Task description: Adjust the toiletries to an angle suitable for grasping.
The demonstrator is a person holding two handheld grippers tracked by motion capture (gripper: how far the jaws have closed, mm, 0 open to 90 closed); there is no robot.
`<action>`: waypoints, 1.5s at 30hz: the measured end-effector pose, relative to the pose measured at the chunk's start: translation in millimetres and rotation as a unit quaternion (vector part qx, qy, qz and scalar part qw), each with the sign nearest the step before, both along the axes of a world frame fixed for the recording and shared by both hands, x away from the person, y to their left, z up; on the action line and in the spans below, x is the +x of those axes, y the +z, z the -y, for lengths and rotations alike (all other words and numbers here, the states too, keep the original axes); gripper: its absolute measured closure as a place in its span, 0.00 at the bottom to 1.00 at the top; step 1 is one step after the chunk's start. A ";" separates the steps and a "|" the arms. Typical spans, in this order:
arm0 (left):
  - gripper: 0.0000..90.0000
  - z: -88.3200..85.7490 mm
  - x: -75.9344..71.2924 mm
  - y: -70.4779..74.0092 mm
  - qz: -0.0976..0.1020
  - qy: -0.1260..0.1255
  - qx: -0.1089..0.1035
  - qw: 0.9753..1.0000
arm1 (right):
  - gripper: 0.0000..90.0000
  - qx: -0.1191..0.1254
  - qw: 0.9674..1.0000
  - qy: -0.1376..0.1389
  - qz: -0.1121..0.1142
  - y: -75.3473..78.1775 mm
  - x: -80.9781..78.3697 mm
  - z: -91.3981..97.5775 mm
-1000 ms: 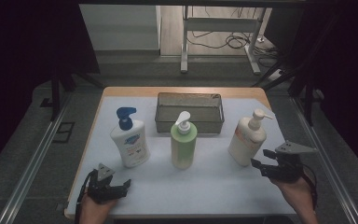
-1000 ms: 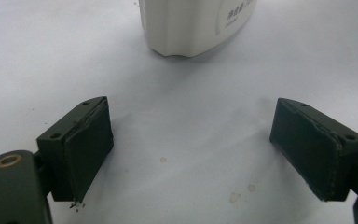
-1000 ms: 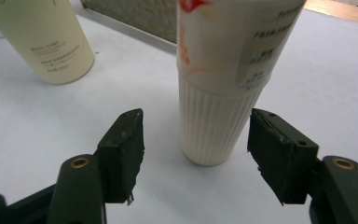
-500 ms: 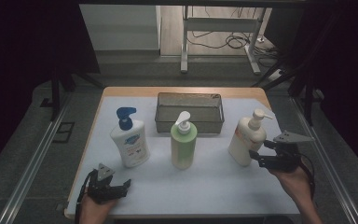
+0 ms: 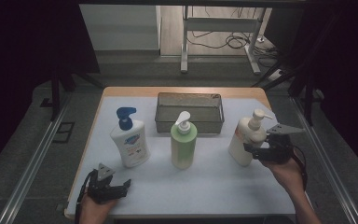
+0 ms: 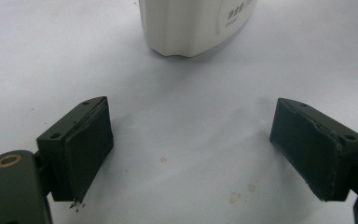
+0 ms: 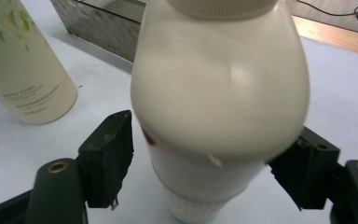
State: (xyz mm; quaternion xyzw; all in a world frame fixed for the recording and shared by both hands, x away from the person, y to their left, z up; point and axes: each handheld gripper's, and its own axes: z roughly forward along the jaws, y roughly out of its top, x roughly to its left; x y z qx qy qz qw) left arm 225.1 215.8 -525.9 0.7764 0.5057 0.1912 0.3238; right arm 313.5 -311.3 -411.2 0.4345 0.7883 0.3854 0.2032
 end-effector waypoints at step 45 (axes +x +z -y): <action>0.14 0.0 0.1 0.1 -0.001 0.000 0.000 1.000 | 0.41 -0.008 1.000 0.006 -0.004 11.2 8.9 -12.9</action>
